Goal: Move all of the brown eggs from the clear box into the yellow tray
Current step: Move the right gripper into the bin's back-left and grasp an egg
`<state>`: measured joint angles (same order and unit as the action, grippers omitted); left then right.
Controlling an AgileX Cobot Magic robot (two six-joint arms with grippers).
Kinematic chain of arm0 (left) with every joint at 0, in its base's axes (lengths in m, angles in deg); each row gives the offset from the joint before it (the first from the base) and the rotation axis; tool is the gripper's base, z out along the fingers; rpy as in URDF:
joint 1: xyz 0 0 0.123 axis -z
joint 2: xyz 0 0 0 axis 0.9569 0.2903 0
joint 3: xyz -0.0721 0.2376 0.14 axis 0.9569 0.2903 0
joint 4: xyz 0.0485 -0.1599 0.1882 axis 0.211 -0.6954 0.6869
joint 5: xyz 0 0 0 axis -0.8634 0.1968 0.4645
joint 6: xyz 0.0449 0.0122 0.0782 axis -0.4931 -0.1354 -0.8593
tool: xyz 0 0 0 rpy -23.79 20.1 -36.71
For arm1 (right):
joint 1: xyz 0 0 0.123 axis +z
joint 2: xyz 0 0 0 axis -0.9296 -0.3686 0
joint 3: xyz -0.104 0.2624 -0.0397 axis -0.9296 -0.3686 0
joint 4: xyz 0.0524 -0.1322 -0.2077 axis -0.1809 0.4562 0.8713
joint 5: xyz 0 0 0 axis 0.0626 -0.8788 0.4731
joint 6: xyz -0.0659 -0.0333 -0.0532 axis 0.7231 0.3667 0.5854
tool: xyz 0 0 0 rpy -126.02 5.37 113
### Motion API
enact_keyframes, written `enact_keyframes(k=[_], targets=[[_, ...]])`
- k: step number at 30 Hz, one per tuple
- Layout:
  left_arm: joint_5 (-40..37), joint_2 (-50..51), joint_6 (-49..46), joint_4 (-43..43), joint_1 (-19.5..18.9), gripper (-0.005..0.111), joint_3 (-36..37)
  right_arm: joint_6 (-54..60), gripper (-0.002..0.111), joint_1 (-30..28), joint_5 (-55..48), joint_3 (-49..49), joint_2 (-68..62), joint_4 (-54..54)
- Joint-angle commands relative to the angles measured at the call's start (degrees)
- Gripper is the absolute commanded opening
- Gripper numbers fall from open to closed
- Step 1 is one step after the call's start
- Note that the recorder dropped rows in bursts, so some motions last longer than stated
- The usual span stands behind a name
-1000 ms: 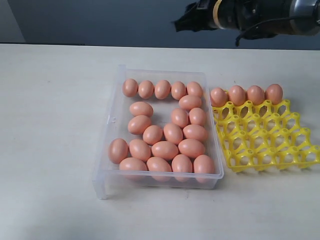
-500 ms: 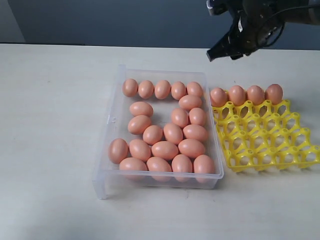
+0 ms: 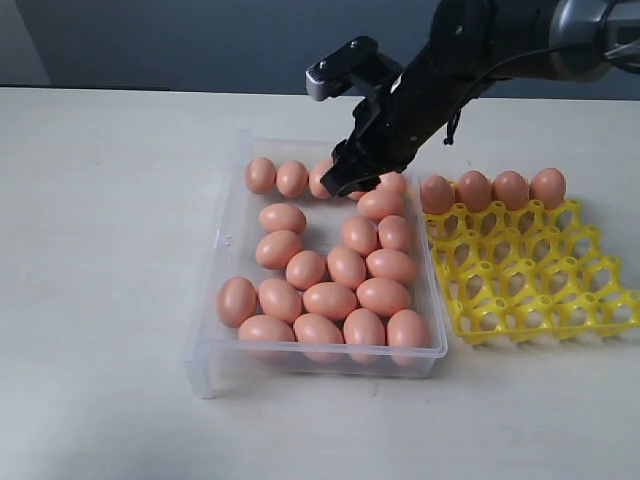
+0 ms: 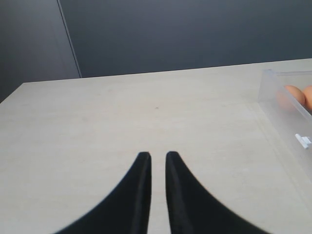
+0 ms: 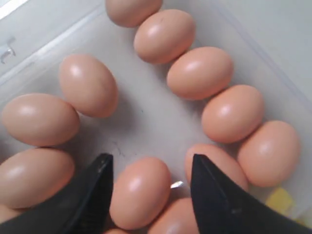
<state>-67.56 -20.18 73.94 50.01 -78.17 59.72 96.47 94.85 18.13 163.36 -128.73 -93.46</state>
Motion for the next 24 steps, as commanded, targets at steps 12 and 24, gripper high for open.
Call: enact_keyframes(k=[12, 24], targets=[[0.7, 0.1, 0.1, -0.1, 0.0, 0.012, 0.3, 2.0, 0.049, 5.7, -10.5, 19.5, -12.8, 2.4], [0.7, 0.1, 0.1, -0.1, 0.0, 0.012, 0.3, 2.4, 0.049, 8.2, -11.5, 22.4, -17.5, 5.0]])
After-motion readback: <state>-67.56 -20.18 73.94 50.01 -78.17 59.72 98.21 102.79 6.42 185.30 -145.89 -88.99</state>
